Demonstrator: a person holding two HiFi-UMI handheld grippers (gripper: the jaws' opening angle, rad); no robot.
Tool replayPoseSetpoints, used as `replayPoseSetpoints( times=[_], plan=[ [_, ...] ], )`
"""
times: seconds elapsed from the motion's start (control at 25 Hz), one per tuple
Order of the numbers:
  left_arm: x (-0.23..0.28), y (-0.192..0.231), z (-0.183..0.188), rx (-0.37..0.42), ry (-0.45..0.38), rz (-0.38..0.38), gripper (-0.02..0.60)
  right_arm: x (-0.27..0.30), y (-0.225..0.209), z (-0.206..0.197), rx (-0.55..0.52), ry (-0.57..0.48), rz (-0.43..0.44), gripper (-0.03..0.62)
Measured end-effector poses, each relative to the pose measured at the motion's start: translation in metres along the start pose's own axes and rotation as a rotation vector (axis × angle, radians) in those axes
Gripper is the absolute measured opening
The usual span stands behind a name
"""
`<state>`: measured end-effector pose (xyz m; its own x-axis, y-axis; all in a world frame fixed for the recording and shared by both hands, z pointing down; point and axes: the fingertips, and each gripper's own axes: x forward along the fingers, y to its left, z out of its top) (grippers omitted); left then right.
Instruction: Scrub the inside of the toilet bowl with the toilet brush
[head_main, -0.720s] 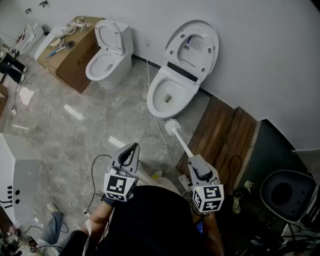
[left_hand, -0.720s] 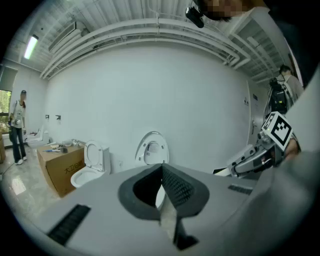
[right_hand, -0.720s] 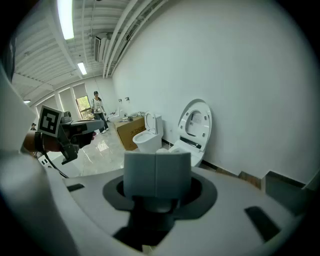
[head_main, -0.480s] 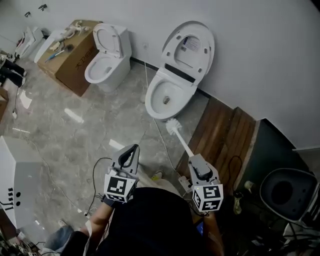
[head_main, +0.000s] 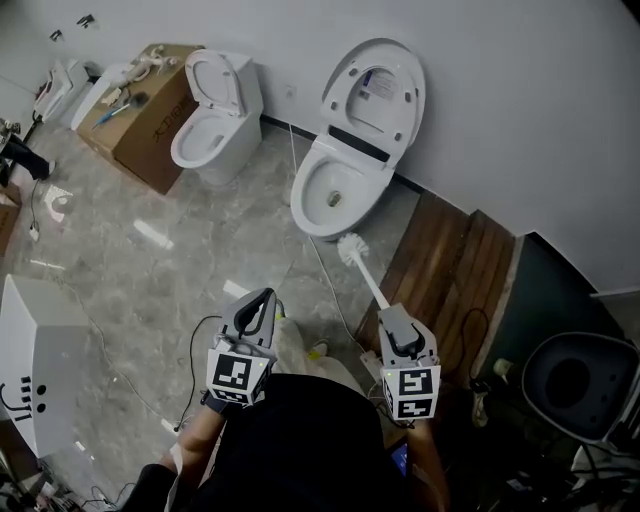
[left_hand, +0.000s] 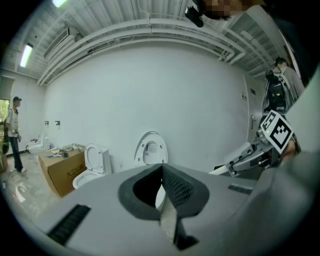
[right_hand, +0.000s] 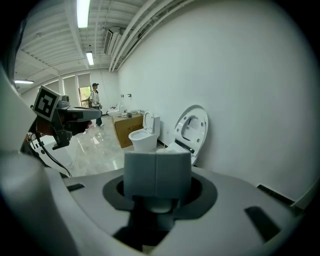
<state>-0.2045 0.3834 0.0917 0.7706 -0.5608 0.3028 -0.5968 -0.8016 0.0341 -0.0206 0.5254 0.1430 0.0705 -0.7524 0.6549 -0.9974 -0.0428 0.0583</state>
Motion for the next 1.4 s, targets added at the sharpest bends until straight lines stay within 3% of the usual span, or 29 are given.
replayPoseSetpoints(
  times=[0.24, 0.52, 0.68, 1.04, 1.4],
  plan=[
    [0.020, -0.006, 0.000, -0.008, 0.014, -0.014, 0.011, 0.009, -0.013, -0.003, 0.012, 0.021, 0.004, 0.154],
    [0.056, 0.016, -0.004, -0.013, 0.032, -0.002, 0.011, 0.049, -0.030, 0.006, -0.009, 0.060, 0.014, 0.155],
    [0.088, 0.043, 0.004, -0.035, 0.035, 0.021, 0.011, 0.079, -0.040, 0.032, -0.027, 0.068, 0.026, 0.155],
    [0.186, 0.098, 0.053, -0.071, -0.016, -0.011, 0.011, 0.147, -0.080, 0.104, -0.067, 0.116, 0.007, 0.155],
    [0.255, 0.148, 0.047, -0.115, 0.024, -0.007, 0.012, 0.215, -0.095, 0.155, -0.156, 0.183, 0.070, 0.155]
  ],
)
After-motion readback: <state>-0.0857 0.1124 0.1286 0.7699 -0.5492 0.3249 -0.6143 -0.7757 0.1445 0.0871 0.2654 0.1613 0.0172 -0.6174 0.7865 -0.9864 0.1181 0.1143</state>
